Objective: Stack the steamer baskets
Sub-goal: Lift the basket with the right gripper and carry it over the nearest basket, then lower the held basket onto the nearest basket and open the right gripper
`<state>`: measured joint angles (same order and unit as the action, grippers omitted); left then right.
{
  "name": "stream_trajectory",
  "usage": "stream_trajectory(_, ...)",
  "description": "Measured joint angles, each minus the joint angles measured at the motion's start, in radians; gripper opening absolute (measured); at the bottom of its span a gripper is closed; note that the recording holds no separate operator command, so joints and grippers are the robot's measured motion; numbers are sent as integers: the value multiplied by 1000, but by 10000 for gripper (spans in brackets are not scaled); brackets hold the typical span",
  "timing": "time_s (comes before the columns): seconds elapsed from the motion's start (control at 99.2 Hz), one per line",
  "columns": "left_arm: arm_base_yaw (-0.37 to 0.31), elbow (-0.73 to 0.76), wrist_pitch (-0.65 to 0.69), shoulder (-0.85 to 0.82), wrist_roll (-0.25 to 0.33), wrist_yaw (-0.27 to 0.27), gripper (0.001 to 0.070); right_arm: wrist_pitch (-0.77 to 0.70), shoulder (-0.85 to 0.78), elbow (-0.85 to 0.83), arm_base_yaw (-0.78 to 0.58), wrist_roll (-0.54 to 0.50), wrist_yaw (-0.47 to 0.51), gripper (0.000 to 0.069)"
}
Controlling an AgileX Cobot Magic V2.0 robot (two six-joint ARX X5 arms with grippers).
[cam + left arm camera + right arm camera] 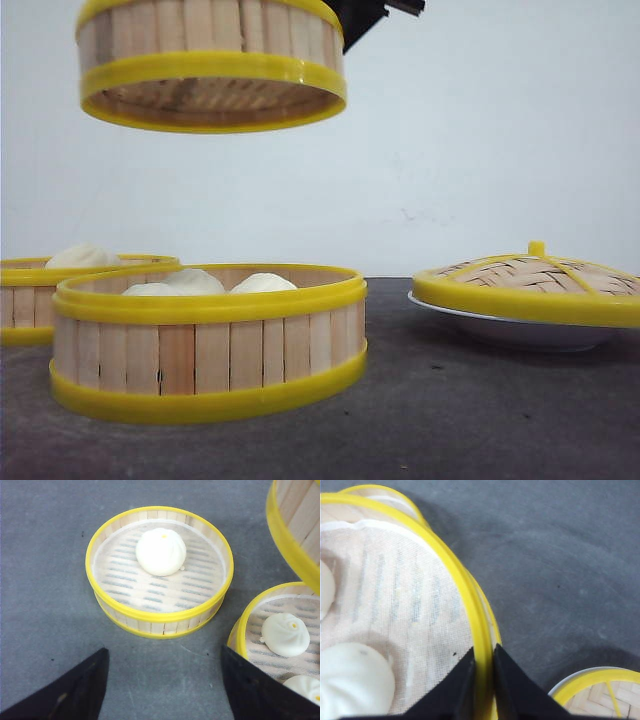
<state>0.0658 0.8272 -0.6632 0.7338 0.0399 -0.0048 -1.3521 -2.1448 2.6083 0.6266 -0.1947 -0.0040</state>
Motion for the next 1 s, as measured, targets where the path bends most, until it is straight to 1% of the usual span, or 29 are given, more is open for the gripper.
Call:
stream_trajectory(0.091, 0, 0, 0, 0, 0, 0, 428, 0, 42, -42, 26, 0, 36, 30)
stream_trajectory(0.151, 0, 0, 0, 0, 0, 0, 428, 0, 87, -105, 41, 0, 63, 30)
stream_trajectory(0.323, 0, 0, 0, 0, 0, 0, 428, 1, 207, -333, 60, 0, 137, 30)
stream_trajectory(0.424, 0, 0, 0, 0, 0, 0, 428, 27, 273, -496, 60, 0, 139, 30)
stream_trajectory(0.545, 0, 0, 0, 0, 0, 0, 428, 152, 361, -696, 57, 0, 124, 30)
stream_trajectory(0.635, 0, 0, 0, 0, 0, 0, 428, 270, 419, -829, 53, 0, 48, 30)
stream_trajectory(0.726, 0, 0, 0, 0, 0, 0, 428, 366, 438, -925, 54, 0, -21, 30)
stream_trajectory(0.837, 0, 0, 0, 0, 0, 0, 428, 477, 431, -1010, 60, 8, -22, 29)
stream_trajectory(0.998, 0, 0, 0, 0, 0, 0, 428, 615, 428, -1089, 59, 23, -23, 29)
